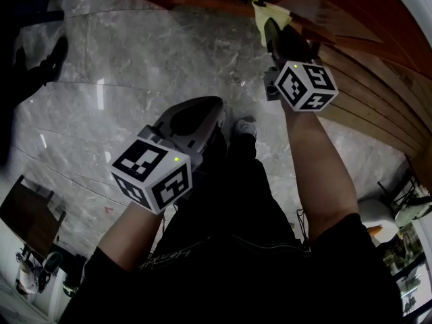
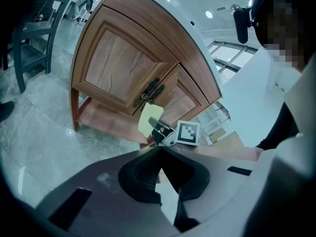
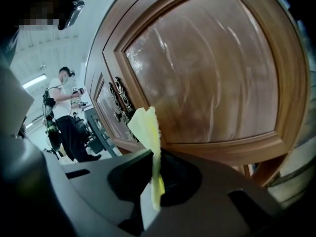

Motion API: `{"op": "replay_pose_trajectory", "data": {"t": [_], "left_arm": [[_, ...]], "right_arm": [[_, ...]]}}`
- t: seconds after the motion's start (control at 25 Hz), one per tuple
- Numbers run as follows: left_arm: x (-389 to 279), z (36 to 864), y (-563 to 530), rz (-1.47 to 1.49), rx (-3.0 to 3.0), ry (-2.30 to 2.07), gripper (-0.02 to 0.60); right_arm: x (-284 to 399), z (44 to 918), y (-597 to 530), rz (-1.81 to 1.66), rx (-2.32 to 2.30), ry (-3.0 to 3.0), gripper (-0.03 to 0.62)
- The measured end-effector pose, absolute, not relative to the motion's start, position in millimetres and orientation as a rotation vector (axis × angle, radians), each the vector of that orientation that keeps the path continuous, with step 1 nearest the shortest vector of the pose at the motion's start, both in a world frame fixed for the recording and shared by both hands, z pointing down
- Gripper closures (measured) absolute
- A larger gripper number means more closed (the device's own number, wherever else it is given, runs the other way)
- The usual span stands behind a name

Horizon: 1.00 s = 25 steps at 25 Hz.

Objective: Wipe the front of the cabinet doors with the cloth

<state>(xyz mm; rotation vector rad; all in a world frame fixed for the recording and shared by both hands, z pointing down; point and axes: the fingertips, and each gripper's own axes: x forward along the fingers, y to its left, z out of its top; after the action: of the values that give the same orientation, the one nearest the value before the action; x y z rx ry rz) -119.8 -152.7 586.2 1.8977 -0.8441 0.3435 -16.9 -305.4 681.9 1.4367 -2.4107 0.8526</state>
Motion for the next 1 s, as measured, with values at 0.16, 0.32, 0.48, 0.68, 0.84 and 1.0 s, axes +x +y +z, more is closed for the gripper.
{"op": "replay_pose_trajectory", "data": {"t": [0.16, 0.32, 0.48, 0.68, 0.84, 1.0], "left_arm": [[-108.7, 585.2, -151.8, 0.353, 1.909, -0.823, 0.575], [-96.0, 583.7, -150.3, 0.363, 1.919, -0.797, 0.575], [-84.0, 582.7, -148.3, 0.377, 1.93, -0.777, 0.575], [-66.6, 580.4, -145.9, 0.389, 1.94, -0.757, 0.575], [-50.8, 579.0, -145.1, 0.399, 1.951, -0.734, 0.575], [-33.8, 579.2, -145.6, 0.411, 1.962, -0.712, 0.575]], "right_arm": [[-1.8, 682.5, -303.5, 0.866, 1.474, -2.393, 0.553], [16.9, 680.9, -301.4, 0.858, 1.506, -2.371, 0.553], [35.9, 678.9, -299.4, 0.85, 1.536, -2.355, 0.553], [61.2, 678.3, -293.3, 0.853, 1.569, -2.33, 0.553], [81.5, 680.7, -287.2, 0.862, 1.6, -2.299, 0.553], [107.7, 682.2, -283.6, 0.86, 1.642, -2.264, 0.553]]}}
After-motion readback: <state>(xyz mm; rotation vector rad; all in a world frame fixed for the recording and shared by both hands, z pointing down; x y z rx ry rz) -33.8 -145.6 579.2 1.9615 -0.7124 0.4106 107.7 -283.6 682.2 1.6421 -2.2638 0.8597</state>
